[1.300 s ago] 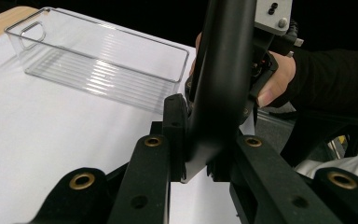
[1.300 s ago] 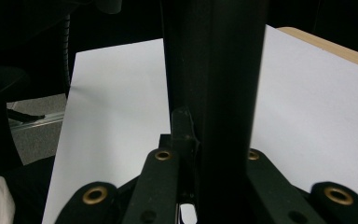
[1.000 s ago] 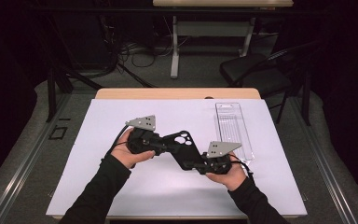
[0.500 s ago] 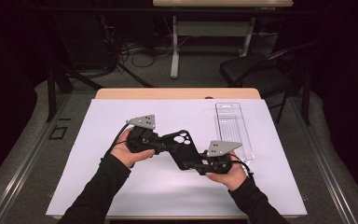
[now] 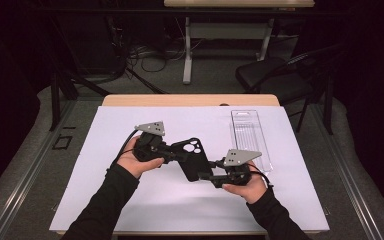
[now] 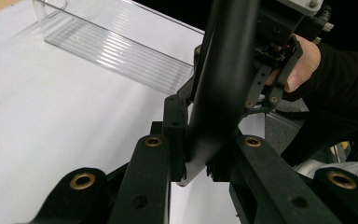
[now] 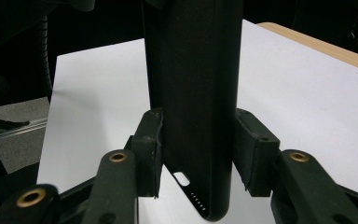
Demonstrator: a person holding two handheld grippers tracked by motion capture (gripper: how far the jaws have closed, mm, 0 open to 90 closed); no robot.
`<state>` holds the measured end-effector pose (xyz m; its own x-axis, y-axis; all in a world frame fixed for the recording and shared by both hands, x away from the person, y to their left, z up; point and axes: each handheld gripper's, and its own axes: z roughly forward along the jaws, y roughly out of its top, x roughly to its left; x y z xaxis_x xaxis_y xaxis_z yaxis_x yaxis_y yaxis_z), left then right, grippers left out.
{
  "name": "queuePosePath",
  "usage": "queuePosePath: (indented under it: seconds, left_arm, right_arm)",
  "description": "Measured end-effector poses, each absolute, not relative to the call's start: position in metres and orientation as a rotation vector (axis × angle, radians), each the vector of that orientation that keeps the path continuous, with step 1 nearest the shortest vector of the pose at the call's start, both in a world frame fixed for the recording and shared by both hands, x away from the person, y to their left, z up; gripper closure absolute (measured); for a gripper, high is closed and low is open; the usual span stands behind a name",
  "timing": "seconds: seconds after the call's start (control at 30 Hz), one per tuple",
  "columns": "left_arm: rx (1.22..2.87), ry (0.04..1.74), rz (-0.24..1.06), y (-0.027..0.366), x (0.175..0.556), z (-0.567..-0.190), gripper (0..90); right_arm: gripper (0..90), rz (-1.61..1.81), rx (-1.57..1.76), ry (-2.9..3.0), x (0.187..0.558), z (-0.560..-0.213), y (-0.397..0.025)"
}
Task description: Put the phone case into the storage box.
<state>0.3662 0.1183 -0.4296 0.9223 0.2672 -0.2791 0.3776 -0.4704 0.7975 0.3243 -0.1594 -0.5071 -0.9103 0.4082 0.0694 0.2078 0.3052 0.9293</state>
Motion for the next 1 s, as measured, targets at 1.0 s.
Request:
queuePosePath:
  seconds: [1.0]
  left_arm:
    - [2.178, 0.594, -0.098, 0.1254, 0.3747, -0.4236, 81.0]
  right_arm:
    - [49.6, 1.598, 0.608, 2.294, 0.3222, -0.4985, -0.1673]
